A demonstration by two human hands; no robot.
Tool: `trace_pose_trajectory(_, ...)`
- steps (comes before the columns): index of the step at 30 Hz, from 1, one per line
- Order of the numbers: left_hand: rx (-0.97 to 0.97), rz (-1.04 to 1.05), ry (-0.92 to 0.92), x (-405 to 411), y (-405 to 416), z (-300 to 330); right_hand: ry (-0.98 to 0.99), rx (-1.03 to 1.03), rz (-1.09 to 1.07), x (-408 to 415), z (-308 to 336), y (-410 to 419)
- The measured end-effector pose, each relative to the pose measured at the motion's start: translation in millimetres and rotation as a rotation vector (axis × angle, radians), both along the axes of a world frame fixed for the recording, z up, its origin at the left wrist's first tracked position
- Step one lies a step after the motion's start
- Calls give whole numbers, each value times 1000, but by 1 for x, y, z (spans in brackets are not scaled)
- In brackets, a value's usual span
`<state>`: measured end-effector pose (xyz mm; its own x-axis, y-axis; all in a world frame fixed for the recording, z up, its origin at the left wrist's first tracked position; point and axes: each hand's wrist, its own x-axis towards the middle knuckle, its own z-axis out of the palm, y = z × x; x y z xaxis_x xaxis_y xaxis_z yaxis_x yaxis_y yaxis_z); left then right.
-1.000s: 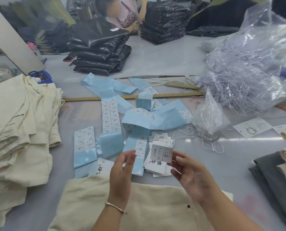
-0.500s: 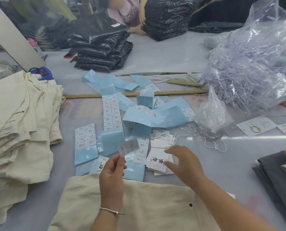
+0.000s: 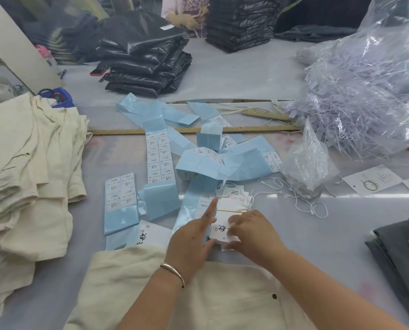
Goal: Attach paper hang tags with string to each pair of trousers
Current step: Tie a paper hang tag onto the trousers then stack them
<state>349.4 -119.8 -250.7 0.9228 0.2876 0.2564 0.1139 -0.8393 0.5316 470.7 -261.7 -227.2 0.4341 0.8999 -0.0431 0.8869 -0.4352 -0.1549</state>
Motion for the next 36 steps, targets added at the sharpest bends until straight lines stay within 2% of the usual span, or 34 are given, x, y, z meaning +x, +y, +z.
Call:
trace_pose_trajectory(4,-237,71,39,3,-3,3,-62,176,19,-3,1,-10)
trace_pose_trajectory(7,-498,190,-21,4,-12,1,-57,305,-93,-7,-2,-17)
trace_pose_trajectory(11,-697,267,-76,6,-27,6,-13,530,-261,-11,-1,-21)
trace_pose_trajectory(14,-944,295,-147,10,-34,15,-58,633,-235,-14,8,-24)
trace_pose_trajectory(16,-1018,311,-177,11,-38,21,-97,674,-153,-19,14,-26)
trace_pose_trajectory(20,-1011,379,-187,3,-39,28,-97,692,35,-32,24,-29)
trace_pose_trajectory(22,-863,413,-177,-5,-37,33,-23,666,86,-37,29,-31)
trace_pose_trajectory(27,-411,327,-220,-23,-36,56,243,538,-189,-39,43,-32)
trace_pose_trajectory(30,-387,156,-312,-33,-36,76,417,478,-128,-42,61,-29)
trace_pose_trajectory(32,-414,56,-339,-42,-36,92,629,493,-115,-45,78,-28)
trace_pose_trajectory(34,-411,10,-380,-52,-38,107,865,464,-120,-50,96,-34)
trace_pose_trajectory(36,-387,10,-422,-62,-42,120,950,430,-107,-57,108,-44)
